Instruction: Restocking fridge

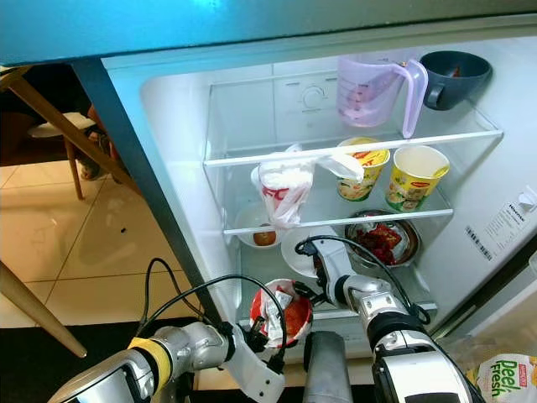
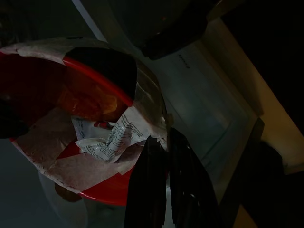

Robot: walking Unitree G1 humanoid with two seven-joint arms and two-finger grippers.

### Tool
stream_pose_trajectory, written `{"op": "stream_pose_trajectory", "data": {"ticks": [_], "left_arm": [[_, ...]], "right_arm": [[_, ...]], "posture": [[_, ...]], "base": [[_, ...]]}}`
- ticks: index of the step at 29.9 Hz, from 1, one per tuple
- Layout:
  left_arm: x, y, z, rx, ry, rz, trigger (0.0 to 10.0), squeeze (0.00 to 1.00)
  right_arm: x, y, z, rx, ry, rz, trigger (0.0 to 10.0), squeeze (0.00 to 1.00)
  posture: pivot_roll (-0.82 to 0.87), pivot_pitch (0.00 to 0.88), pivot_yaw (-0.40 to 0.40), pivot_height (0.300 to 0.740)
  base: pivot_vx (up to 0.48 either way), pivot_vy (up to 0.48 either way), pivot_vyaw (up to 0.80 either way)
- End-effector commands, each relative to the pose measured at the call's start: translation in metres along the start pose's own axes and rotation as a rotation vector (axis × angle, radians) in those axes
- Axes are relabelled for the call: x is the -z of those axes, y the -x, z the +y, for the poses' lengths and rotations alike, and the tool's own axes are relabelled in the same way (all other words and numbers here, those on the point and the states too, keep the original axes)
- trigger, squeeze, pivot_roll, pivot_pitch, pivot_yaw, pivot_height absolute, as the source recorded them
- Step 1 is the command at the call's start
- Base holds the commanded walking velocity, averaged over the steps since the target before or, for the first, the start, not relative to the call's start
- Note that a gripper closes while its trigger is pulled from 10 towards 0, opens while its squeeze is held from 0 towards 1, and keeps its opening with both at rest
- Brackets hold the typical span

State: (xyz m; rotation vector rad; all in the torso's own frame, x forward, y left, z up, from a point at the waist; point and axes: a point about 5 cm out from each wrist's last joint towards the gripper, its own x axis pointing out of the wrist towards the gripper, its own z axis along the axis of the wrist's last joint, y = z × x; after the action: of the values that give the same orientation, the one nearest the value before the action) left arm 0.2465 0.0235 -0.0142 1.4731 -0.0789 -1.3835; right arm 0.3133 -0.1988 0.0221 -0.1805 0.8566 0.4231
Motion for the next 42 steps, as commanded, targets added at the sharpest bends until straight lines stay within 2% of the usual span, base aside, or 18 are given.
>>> {"op": "stream_pose_trajectory", "data": {"ticks": [1, 6, 13, 23, 24, 25, 26, 35, 40, 41, 42], "left_arm": [[0.007, 0.004, -0.001, -0.013, -0.011, 0.014, 10.0, 0.0], [0.007, 0.004, -0.002, -0.011, -0.013, 0.015, 10.0, 0.0], [0.008, 0.004, -0.003, -0.006, -0.011, 0.024, 10.0, 0.0], [0.01, 0.005, -0.004, 0.0, -0.009, 0.034, 10.0, 0.0], [0.011, 0.005, -0.004, 0.001, -0.009, 0.036, 10.0, 0.75], [0.011, 0.005, -0.004, 0.001, -0.009, 0.036, 10.0, 0.75], [0.011, 0.006, -0.004, 0.006, -0.002, 0.039, 10.0, 1.0], [0.013, 0.006, -0.004, 0.006, 0.011, 0.047, 10.0, 1.0], [0.013, 0.007, -0.005, 0.016, 0.037, 0.043, 10.0, 1.0], [0.013, 0.007, -0.005, 0.023, 0.074, 0.028, 10.0, 1.0], [0.013, 0.007, -0.005, 0.023, 0.074, 0.028, 10.0, 1.0]], "right_arm": [[0.014, 0.005, -0.014, 0.105, 0.001, 0.065, 0.0, 0.0], [0.014, 0.005, -0.014, 0.113, -0.001, 0.065, 0.0, 0.0], [0.003, 0.005, -0.015, 0.124, -0.036, -0.006, 0.0, 0.0], [-0.003, 0.005, -0.013, 0.116, -0.046, -0.044, 0.0, 0.0], [-0.004, 0.005, -0.013, 0.114, -0.049, -0.055, 0.0, 0.0], [-0.004, 0.005, -0.013, 0.114, -0.049, -0.055, 0.0, 0.0], [-0.006, 0.005, -0.013, 0.114, -0.05, -0.065, 0.0, 0.0], [-0.009, 0.005, -0.013, 0.117, -0.053, -0.09, 0.0, 0.0], [-0.008, 0.005, -0.013, 0.123, -0.056, -0.089, 0.0, 0.0], [-0.007, 0.005, -0.014, 0.128, -0.058, -0.086, 0.0, 0.0], [-0.007, 0.005, -0.014, 0.128, -0.058, -0.086, 0.0, 0.0]], "posture": [[-0.11, 0.0, 0.076, 0.449], [-0.11, 0.0, 0.076, 0.449], [-0.11, 0.004, 0.077, 0.449], [-0.11, 0.007, 0.08, 0.449], [-0.11, 0.008, 0.081, 0.449], [-0.11, 0.008, 0.081, 0.449], [-0.11, 0.008, 0.081, 0.449], [-0.11, 0.01, 0.084, 0.449], [-0.11, 0.009, 0.083, 0.449], [-0.11, 0.009, 0.083, 0.449], [-0.11, 0.009, 0.083, 0.449]], "base": [[0.0, 0.0, 0.0], [0.0, 0.0, 0.0], [0.0, 0.0, 0.0], [0.0, 0.0, 0.0], [0.0, 0.0, 0.0], [0.0, 0.0, 0.0], [0.0, 0.0, 0.0], [0.0, 0.0, 0.0], [0.0, 0.0, 0.0], [0.0, 0.0, 0.0], [0.0, 0.0, 0.0]]}}
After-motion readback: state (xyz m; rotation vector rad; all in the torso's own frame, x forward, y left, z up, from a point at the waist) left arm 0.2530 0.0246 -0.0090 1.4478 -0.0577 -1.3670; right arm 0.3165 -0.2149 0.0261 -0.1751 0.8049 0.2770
